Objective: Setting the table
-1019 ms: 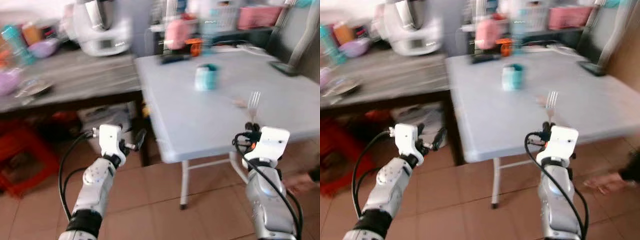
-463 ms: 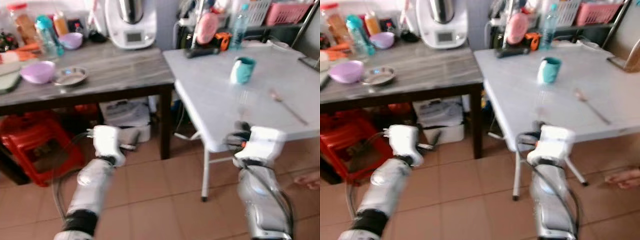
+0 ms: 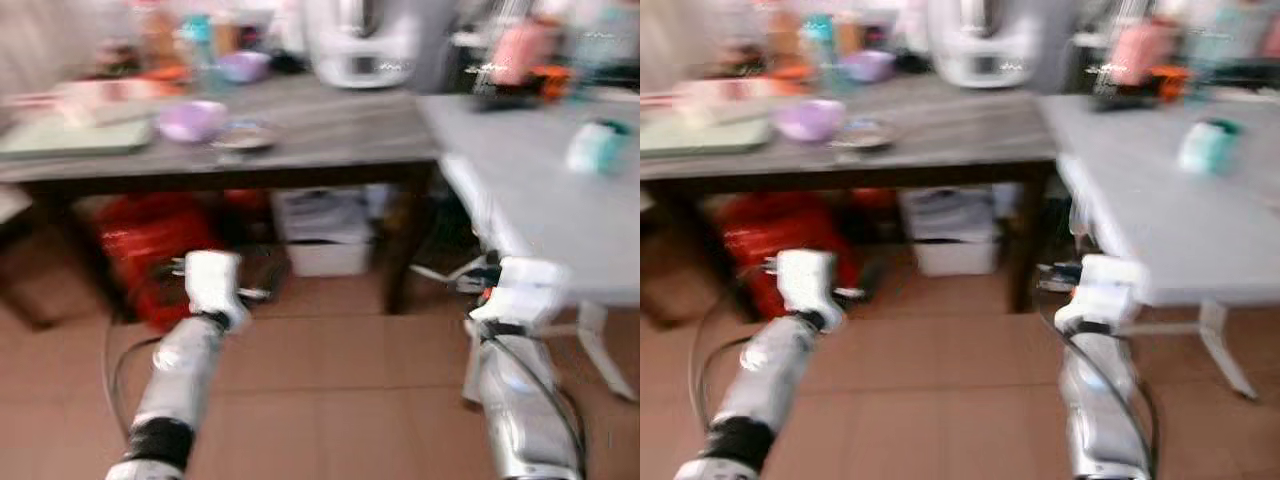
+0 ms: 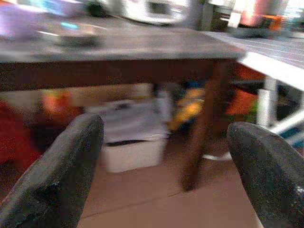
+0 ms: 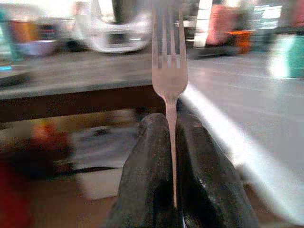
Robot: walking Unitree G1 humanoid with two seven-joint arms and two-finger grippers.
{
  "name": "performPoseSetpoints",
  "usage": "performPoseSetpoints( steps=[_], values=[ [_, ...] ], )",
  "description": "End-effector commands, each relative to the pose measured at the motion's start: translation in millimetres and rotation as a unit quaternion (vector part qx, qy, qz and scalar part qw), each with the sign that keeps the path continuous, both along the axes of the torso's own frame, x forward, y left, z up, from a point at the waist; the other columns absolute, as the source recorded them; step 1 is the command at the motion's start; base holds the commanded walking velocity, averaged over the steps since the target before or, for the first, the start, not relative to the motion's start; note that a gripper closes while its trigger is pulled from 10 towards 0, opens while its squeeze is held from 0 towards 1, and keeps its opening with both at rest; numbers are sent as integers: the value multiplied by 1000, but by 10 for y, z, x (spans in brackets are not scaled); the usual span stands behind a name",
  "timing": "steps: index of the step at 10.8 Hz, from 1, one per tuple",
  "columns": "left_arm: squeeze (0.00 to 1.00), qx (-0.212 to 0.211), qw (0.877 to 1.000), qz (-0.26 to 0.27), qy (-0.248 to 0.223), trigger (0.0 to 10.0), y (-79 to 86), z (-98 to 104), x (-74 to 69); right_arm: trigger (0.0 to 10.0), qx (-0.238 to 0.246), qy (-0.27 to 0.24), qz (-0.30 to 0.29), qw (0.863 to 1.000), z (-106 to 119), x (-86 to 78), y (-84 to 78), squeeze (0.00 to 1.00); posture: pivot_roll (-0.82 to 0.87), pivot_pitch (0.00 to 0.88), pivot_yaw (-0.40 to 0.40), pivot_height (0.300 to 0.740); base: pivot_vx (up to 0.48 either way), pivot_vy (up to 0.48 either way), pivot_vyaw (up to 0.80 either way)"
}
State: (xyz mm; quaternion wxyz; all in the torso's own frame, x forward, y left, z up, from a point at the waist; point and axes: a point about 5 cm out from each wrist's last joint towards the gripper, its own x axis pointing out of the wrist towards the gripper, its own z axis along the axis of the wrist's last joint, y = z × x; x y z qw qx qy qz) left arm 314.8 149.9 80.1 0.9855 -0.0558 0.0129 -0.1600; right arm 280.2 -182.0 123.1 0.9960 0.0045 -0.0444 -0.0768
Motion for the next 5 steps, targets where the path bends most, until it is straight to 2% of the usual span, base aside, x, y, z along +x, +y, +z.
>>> performPoseSetpoints(
  steps=[1,5],
  values=[
    [0,0,1000,-18,-2,10000,-114,8,4,10000,-6,-11,-16,1000,54,-9,-87,0,-35,0,51,740,0,386,550],
    [0,2,1000,-19,-1,10000,-125,-1,-1,10000,-6,-11,-13,1000,55,1,-67,0,-32,0,51,740,0,378,531]
  ],
)
